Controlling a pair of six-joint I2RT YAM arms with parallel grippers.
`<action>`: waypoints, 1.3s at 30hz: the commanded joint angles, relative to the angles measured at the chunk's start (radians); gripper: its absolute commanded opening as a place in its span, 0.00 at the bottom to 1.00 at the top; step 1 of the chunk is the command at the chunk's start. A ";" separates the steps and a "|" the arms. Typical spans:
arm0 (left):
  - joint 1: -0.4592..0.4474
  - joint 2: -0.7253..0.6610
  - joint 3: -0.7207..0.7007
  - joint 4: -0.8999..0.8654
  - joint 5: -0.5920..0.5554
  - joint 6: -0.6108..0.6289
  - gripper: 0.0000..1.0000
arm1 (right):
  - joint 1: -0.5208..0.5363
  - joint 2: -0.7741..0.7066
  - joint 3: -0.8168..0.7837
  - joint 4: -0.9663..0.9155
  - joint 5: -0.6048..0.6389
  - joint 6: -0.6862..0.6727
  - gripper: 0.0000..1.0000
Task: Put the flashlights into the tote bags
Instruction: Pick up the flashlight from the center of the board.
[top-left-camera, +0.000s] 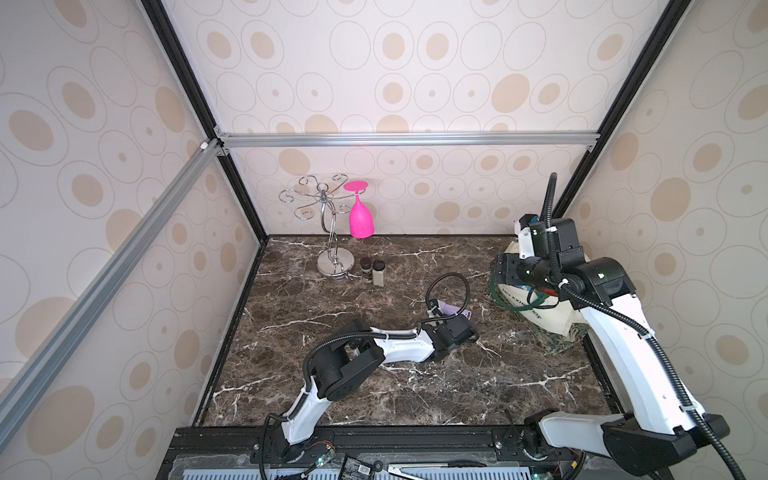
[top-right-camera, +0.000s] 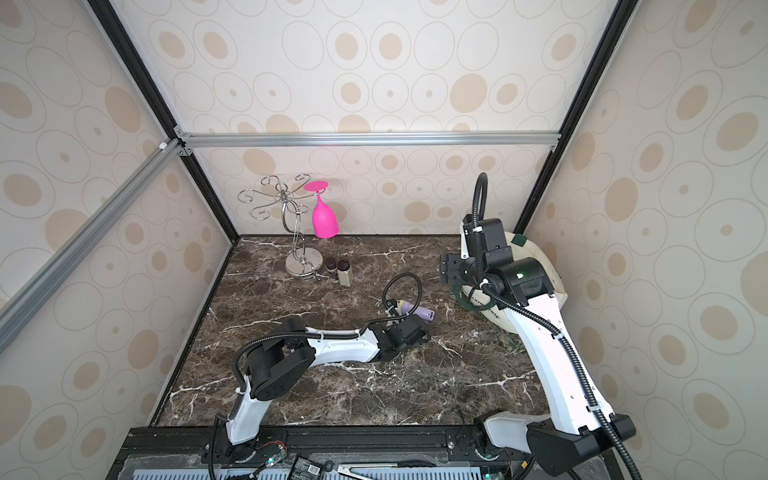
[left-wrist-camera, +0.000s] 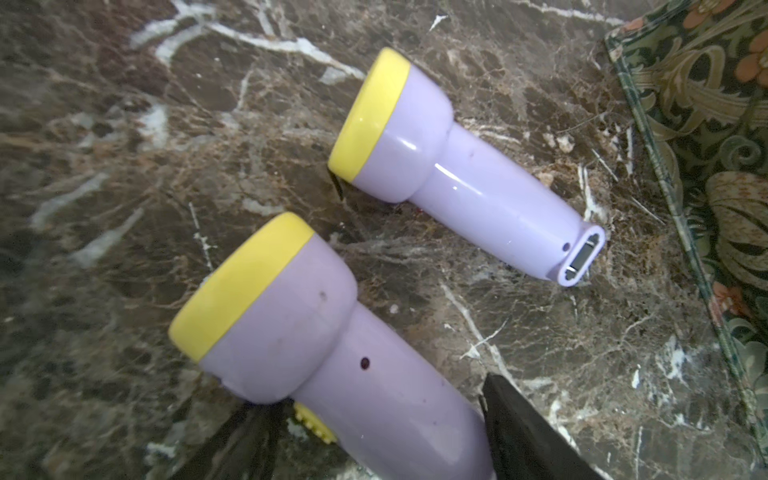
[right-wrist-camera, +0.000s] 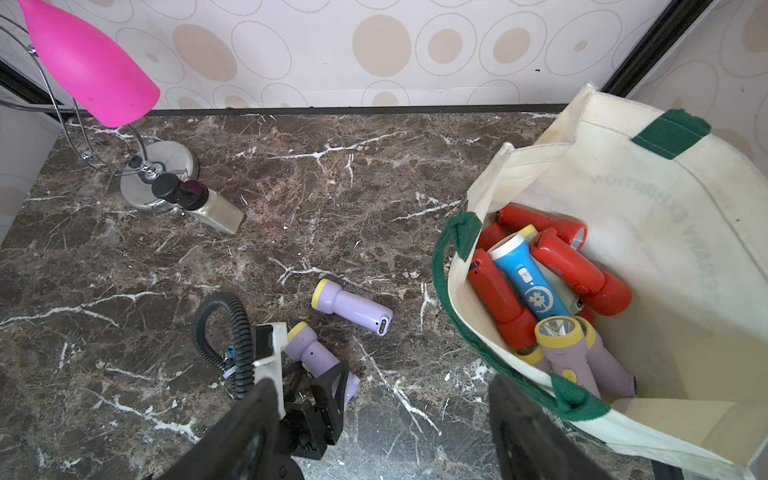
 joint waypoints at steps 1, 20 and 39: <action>-0.010 -0.004 -0.045 -0.156 -0.047 0.018 0.72 | 0.008 -0.013 0.009 -0.009 -0.007 0.010 0.81; -0.026 -0.044 -0.172 -0.169 -0.033 0.027 0.66 | 0.025 -0.005 -0.003 0.005 -0.023 0.019 0.81; -0.025 -0.019 -0.176 -0.171 -0.011 0.065 0.64 | 0.028 -0.075 -0.078 -0.007 -0.049 0.042 0.81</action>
